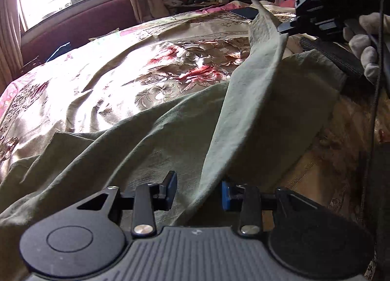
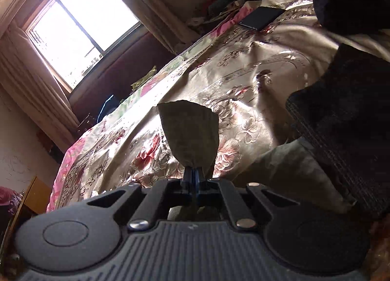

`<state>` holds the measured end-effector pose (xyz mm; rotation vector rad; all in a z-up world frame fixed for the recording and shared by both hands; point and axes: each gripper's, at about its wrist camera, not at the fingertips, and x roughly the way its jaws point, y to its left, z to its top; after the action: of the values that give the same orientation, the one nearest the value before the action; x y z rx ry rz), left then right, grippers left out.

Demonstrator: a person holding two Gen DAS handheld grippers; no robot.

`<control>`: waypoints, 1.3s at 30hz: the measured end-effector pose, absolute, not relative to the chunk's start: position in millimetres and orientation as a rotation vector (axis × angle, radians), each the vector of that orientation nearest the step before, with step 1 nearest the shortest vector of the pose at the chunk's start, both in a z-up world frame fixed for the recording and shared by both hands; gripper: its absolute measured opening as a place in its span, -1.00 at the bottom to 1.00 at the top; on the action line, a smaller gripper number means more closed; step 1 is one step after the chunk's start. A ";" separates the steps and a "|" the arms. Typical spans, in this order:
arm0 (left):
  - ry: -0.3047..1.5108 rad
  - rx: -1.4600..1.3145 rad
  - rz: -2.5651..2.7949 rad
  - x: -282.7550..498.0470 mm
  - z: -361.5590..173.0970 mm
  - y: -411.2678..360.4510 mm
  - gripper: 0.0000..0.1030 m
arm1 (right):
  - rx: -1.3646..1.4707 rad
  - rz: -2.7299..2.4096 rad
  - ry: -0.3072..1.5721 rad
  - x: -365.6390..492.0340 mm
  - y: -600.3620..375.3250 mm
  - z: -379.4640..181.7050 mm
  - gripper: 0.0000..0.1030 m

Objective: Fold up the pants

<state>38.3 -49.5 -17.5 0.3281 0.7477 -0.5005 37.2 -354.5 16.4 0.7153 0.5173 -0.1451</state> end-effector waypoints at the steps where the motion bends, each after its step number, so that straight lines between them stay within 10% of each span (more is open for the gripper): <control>1: 0.752 0.335 -0.505 37.3 -19.2 -53.6 -0.03 | 0.746 -0.171 0.509 21.6 -363.2 10.0 -0.96; 8: 0.735 0.452 -0.532 27.3 -24.5 -83.9 -0.03 | 0.886 -0.247 0.548 -14.1 -396.6 -38.1 -0.94; 16: 0.703 0.537 -0.531 26.6 -26.8 -105.5 -0.03 | 0.919 -0.249 0.507 6.1 -411.9 -43.3 -0.49; 20: 0.695 0.540 -0.522 29.2 -28.2 -110.1 -0.03 | 0.924 -0.240 0.502 6.2 -417.1 -39.5 -0.94; 39: 0.688 0.569 -0.546 23.7 -30.1 -110.8 -0.02 | 0.910 -0.204 0.535 -11.0 -433.6 -51.3 -0.60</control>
<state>23.7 -110.8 -30.1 0.5687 0.6877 -0.5464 -11.0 -433.6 -51.3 0.9098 0.5351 -0.2039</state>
